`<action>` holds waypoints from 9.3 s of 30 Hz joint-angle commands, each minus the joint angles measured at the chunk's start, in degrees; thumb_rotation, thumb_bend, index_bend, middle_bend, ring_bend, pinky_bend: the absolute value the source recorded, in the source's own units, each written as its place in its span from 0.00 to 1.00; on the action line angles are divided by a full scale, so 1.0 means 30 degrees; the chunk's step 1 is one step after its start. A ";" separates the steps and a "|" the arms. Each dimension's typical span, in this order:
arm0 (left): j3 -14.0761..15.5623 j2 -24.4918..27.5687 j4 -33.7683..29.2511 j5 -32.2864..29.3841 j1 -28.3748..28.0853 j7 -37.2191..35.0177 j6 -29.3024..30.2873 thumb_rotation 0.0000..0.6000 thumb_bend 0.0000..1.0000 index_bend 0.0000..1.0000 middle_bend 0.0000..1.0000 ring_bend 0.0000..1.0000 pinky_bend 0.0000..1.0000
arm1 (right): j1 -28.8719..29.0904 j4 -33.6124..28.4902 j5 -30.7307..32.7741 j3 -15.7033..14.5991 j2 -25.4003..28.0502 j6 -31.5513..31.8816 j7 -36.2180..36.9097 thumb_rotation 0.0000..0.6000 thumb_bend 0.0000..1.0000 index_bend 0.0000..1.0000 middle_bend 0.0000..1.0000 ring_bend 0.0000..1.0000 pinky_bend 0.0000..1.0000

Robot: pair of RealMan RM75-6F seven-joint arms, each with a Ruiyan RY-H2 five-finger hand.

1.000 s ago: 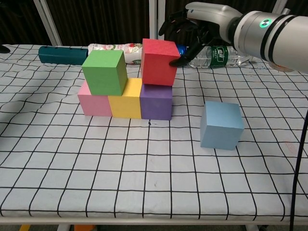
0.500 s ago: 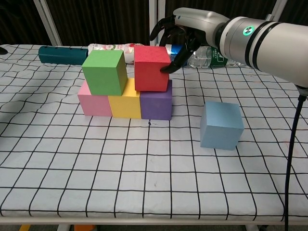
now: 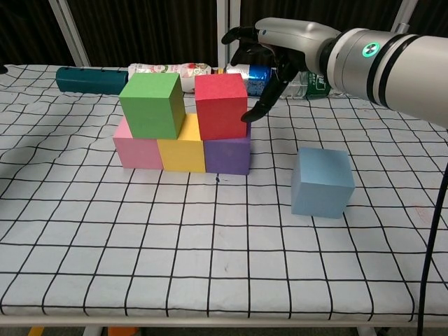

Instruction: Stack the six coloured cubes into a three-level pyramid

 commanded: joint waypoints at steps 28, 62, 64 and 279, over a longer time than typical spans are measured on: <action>-0.0152 0.0134 -0.0164 -0.0389 0.0258 -0.0018 -0.0230 1.00 0.11 0.13 0.14 0.06 0.06 | 0.0596 0.4379 -0.6623 -0.0427 0.0349 -0.4192 0.6313 1.00 0.00 0.19 0.27 0.00 0.00; -0.0267 0.0314 -0.0091 0.0124 0.0539 -0.0743 -0.0128 1.00 0.11 0.13 0.13 0.06 0.06 | 0.0541 0.3361 -0.3511 0.0377 -0.1820 -0.0764 0.1846 1.00 0.05 0.29 0.39 0.04 0.00; -0.0259 0.0308 -0.0082 0.0179 0.0563 -0.0795 -0.0103 1.00 0.11 0.13 0.13 0.06 0.06 | 0.0633 0.3264 -0.3283 0.0417 -0.1939 -0.0723 0.1610 1.00 0.05 0.29 0.39 0.04 0.00; 0.0139 -0.1307 0.1339 -0.0351 0.1661 0.1050 0.1354 1.00 0.10 0.13 0.13 0.06 0.06 | 0.2636 0.1047 -0.2091 0.1851 0.0743 -0.2494 0.4405 1.00 0.21 0.30 0.37 0.07 0.00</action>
